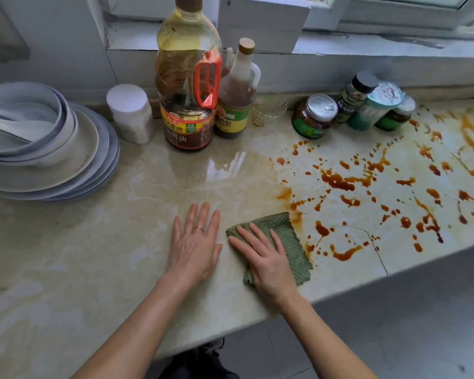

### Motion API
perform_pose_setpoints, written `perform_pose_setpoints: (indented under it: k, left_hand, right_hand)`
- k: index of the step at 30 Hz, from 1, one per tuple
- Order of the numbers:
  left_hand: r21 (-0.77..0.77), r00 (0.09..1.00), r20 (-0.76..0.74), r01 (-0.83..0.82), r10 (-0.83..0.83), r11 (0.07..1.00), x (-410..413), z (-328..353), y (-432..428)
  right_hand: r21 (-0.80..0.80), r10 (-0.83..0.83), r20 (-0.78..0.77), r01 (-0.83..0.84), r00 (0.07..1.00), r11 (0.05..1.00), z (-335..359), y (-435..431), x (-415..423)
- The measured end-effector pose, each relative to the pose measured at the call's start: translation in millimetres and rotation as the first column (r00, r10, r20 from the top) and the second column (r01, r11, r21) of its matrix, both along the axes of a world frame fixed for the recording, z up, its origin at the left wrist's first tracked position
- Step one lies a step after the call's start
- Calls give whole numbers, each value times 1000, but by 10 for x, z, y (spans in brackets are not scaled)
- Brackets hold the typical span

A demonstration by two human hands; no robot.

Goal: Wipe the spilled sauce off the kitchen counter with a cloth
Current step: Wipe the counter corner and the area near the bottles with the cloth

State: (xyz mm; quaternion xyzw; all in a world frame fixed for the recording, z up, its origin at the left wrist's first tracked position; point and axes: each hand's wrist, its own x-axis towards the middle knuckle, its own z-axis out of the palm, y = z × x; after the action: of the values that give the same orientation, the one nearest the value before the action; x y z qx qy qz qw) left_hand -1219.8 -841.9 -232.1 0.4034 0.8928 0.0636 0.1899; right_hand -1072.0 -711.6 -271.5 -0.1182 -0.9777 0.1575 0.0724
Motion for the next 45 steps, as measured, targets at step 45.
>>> perform_pose_setpoints:
  k: [45]
  left_hand:
    - [41,1000,6,10,-10,999,-15,-68,-39]
  right_hand:
    - [-45,-282,3,282,959,958,34,-92,216]
